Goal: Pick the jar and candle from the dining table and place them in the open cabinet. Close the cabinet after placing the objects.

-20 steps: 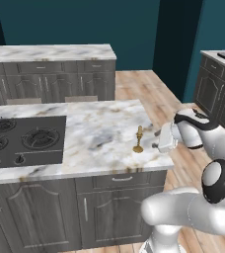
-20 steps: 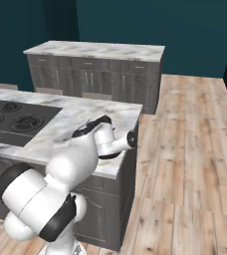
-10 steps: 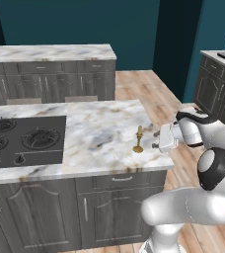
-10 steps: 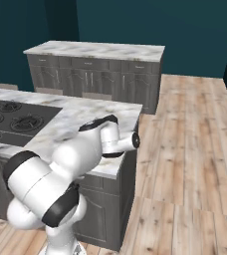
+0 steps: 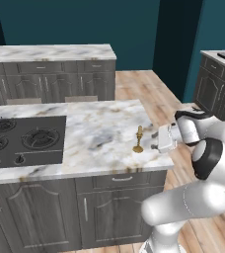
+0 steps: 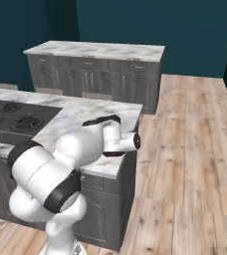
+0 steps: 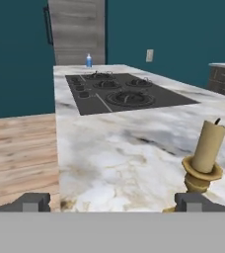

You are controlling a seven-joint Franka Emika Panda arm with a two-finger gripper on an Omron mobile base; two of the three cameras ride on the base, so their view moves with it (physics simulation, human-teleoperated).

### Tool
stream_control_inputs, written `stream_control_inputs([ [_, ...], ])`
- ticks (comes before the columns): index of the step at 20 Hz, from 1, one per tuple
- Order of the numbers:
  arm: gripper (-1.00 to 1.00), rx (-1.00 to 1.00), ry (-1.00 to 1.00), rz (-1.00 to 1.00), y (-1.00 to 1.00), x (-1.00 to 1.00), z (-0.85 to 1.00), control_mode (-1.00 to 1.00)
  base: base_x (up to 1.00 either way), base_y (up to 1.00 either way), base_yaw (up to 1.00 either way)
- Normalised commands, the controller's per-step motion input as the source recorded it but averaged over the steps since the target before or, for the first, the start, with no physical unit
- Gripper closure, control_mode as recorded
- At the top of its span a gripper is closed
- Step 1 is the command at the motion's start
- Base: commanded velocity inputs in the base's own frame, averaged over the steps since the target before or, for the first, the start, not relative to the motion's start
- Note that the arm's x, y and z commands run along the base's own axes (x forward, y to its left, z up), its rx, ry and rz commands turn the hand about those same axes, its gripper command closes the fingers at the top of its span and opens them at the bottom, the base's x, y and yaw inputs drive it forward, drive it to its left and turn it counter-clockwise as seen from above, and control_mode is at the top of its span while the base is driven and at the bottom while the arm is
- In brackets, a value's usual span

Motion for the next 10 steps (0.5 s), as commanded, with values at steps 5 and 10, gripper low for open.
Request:
stream_control_inputs([
  [5,-1.0,0.0,0.01,0.03,0.19,0.0,-0.1,-1.0,0.0,0.0,0.0],
  [10,-1.0,0.01,0.0,0.03,0.07,0.07,0.0,-1.0,0.0,0.0,0.0],
])
